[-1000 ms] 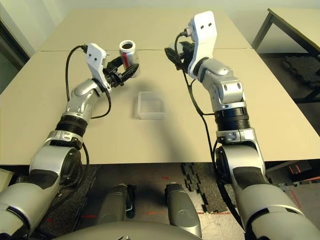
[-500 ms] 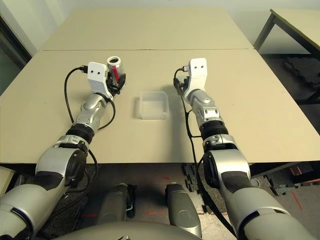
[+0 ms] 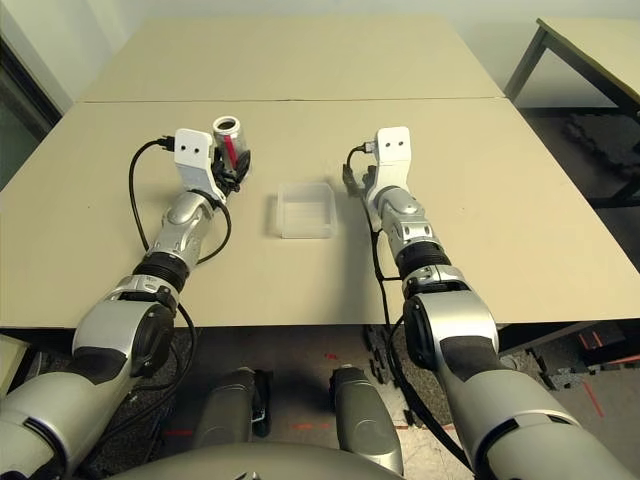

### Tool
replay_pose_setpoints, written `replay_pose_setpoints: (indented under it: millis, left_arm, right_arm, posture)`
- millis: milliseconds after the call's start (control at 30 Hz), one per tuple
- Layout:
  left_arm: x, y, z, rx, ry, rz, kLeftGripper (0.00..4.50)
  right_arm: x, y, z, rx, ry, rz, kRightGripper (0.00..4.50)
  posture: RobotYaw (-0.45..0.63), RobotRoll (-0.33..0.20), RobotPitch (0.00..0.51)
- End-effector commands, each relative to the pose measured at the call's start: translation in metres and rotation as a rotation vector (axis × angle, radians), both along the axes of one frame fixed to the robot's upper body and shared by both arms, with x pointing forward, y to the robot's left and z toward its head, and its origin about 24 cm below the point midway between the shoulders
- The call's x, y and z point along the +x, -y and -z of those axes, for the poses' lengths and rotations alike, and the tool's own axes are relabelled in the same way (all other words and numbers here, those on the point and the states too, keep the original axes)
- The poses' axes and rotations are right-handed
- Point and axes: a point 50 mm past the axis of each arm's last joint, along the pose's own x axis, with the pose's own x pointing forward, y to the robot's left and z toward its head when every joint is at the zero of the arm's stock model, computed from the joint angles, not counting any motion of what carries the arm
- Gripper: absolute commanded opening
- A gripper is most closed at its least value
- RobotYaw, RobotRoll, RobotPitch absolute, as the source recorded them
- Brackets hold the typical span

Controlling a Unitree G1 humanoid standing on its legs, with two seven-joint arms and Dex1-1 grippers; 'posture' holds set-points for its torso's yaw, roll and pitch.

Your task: Pour the medicine from the bottle into the box.

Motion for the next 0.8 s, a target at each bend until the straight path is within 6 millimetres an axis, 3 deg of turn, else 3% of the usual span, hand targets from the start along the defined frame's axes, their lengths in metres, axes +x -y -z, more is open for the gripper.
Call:
replay_pose_setpoints:
  millis: [33, 200, 300, 400, 533, 667, 733, 800]
  left_arm:
    - [0.002, -0.009, -0.003, -0.020, -0.018, -0.038, 2.73]
    - [0.007, -0.028, -0.012, -0.013, -0.031, -0.092, 2.73]
    - [0.010, -0.045, -0.020, 0.035, -0.038, -0.135, 2.73]
    - [0.012, -0.058, -0.025, 0.050, -0.055, -0.180, 2.73]
    - [0.012, -0.067, -0.024, 0.010, -0.090, -0.237, 2.73]
    - [0.013, -0.061, -0.019, 0.005, -0.132, -0.214, 2.73]
    - [0.015, -0.057, -0.026, 0.048, -0.114, -0.186, 2.73]
    - [0.021, -0.052, -0.046, 0.153, -0.061, -0.135, 2.73]
  right_arm:
    - [0.003, 0.010, -0.019, 0.015, 0.063, 0.004, 4.50]
    - [-0.009, 0.035, -0.036, -0.023, 0.095, 0.030, 4.50]
    - [-0.035, 0.053, -0.048, -0.070, 0.066, 0.040, 4.50]
    - [-0.063, 0.059, -0.052, -0.101, -0.005, 0.000, 4.50]
    - [-0.087, 0.053, -0.054, -0.144, -0.064, -0.092, 4.50]
    - [-0.098, 0.038, -0.046, -0.157, -0.116, -0.210, 4.50]
    - [-0.100, 0.033, -0.041, -0.180, -0.133, -0.253, 4.50]
    - [-0.101, 0.026, -0.040, -0.189, -0.137, -0.303, 4.50]
  posture:
    - [-0.13, 0.000, 0.084]
    - [-0.13, 0.000, 0.088]
    - [-0.13, 0.000, 0.088]
    - [-0.16, 0.000, 0.086]
    - [-0.19, 0.000, 0.084]
    - [-0.21, 0.000, 0.080]
    - [-0.21, 0.000, 0.078]
    - [-0.22, 0.000, 0.076]
